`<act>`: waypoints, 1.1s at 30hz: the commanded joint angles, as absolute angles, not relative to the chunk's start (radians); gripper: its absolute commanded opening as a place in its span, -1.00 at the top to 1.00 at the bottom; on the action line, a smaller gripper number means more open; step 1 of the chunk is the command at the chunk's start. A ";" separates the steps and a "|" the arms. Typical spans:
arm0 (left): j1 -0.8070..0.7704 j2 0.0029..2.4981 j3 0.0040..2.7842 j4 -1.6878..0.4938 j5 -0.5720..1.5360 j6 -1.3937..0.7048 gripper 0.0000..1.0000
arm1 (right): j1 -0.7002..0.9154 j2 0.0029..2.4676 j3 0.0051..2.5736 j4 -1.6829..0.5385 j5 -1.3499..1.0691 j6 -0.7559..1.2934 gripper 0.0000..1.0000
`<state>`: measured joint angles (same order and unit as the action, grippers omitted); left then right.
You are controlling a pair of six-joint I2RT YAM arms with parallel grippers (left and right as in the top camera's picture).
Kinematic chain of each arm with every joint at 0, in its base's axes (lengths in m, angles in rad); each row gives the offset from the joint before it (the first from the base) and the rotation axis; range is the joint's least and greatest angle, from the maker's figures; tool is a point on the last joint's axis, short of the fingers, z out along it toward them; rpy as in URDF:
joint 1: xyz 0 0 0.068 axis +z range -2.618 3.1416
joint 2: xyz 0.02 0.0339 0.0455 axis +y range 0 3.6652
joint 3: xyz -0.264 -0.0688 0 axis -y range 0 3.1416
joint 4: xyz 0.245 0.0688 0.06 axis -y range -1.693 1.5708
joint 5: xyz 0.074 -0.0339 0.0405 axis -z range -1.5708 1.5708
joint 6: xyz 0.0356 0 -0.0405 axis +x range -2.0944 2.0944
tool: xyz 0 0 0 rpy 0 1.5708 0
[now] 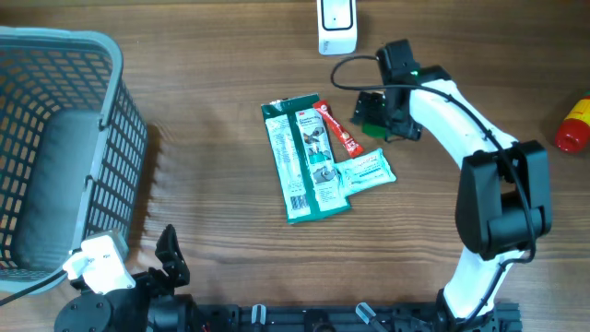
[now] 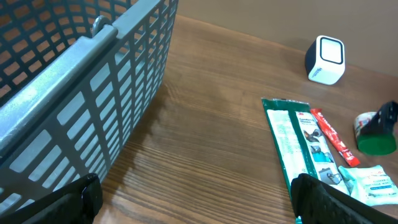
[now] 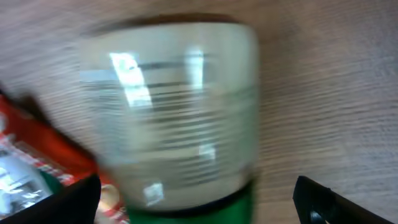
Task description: Scan the item barcode
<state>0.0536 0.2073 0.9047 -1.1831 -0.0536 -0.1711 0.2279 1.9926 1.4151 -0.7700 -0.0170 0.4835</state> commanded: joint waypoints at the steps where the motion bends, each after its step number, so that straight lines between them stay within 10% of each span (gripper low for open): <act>1: 0.050 0.203 0.906 -1.181 -0.045 -0.176 -1.00 | 0.179 2.011 1.387 -0.719 -0.153 0.392 -0.99; 24: 0.050 0.203 0.906 -1.181 -0.045 -0.176 -1.00 | 0.146 2.125 1.388 -0.690 -0.372 0.112 -0.50; 33: 0.050 0.203 0.906 -1.181 -0.045 -0.176 -1.00 | 0.146 2.125 1.391 -0.630 -0.361 0.397 -0.77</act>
<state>0.0536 0.2073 0.9047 -1.1828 -0.0536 -0.1711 0.1429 2.0758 1.4025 -0.6384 -0.3645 0.2966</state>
